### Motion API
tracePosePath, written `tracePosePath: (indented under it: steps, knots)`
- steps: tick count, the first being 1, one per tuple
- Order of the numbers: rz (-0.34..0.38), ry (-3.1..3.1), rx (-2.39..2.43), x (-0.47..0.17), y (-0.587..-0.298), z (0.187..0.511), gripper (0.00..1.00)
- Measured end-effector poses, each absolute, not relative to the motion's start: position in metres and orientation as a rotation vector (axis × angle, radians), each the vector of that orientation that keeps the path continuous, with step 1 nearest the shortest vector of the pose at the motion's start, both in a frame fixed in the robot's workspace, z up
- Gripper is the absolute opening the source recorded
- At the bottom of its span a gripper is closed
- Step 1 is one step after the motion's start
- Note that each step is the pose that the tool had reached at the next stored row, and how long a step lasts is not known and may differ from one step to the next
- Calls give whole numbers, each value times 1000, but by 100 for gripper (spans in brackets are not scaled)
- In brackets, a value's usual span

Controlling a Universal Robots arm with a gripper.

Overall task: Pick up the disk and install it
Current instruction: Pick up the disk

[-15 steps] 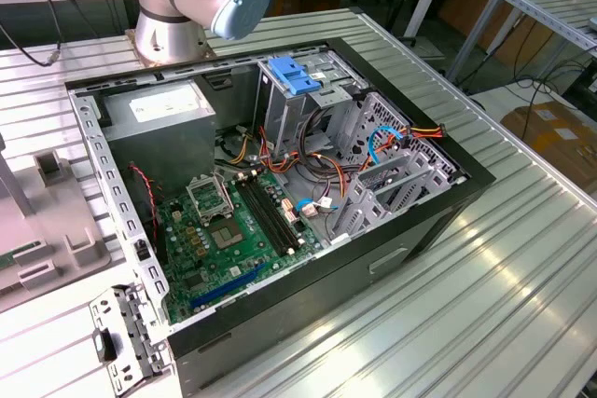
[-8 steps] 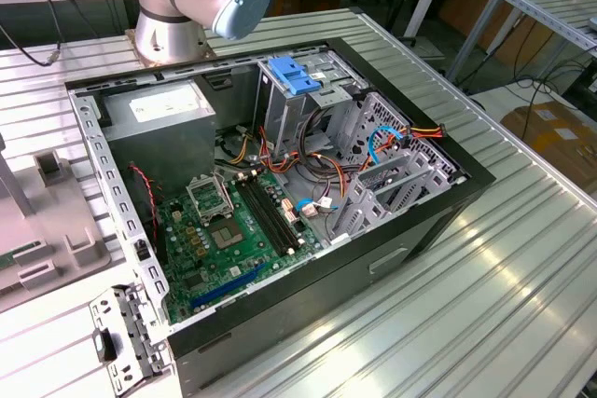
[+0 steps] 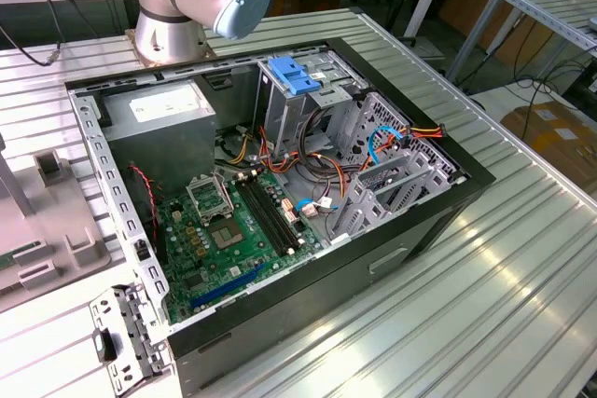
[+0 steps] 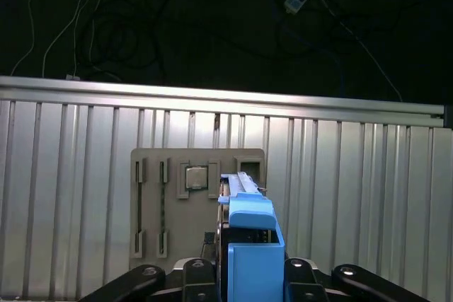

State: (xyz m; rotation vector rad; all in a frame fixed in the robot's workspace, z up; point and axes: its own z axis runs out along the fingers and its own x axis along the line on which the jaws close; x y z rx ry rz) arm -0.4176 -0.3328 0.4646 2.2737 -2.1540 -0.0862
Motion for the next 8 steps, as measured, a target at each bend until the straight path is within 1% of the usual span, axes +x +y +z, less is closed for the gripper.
tracePosePath:
  steps: [8]
  knots:
    - [-86, -2154, 2274, -418, -340, 465, 37]
